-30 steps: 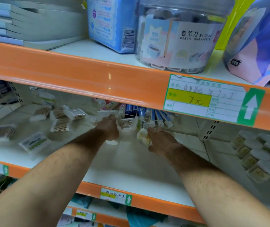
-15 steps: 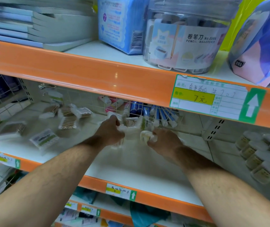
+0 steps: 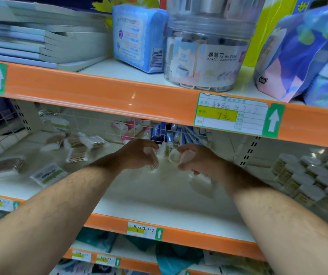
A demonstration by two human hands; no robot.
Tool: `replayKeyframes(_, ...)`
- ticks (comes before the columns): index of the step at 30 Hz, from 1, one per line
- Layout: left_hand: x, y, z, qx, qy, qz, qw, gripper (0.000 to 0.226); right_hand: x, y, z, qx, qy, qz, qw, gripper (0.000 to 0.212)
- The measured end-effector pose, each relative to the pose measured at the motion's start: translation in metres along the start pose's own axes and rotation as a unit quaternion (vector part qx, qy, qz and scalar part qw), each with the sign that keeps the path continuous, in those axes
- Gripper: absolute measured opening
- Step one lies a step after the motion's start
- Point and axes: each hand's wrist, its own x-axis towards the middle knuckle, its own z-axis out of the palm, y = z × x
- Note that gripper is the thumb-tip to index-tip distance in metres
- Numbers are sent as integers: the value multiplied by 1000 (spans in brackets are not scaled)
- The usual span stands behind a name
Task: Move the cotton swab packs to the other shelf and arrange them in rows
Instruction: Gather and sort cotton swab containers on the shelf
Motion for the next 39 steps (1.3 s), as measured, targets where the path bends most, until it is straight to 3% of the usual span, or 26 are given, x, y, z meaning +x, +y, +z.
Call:
replayKeyframes(3, 3, 8, -3, 9, -31, 9, 999, 60, -10, -2, -2, -7, 12, 19, 1000, 63)
replayKeyframes(8, 9, 20, 0, -1, -39, -13, 999, 44, -25, 4, -4, 44, 97, 38, 994, 28)
replayKeyframes(13, 14, 34, 8, -49, -54, -30, 997, 40, -42, 9, -8, 58, 134, 87, 985, 38)
replayKeyframes(20, 4, 79, 31, -82, -67, -12, 994, 35, -81, 35, -34, 81, 136, 88, 983, 31)
replayKeyframes(23, -4, 110, 47, -69, -97, 13, 993, 37, -107, 55, -55, 100, 121, 100, 983, 19)
replayKeyframes(27, -19, 164, 76, -35, -118, 65, 990, 34, -150, 95, -84, 88, 144, 122, 978, 20)
replayKeyframes(30, -40, 217, 107, -34, -115, 101, 988, 21, -193, 127, -111, 46, 144, 125, 981, 30)
replayKeyframes(34, -68, 291, 158, 4, -114, 138, 984, 22, -254, 173, -150, 19, 150, 137, 979, 58)
replayKeyframes(39, -82, 362, 213, 43, -103, 167, 980, 10, -307, 228, -187, -27, 186, 125, 974, 31)
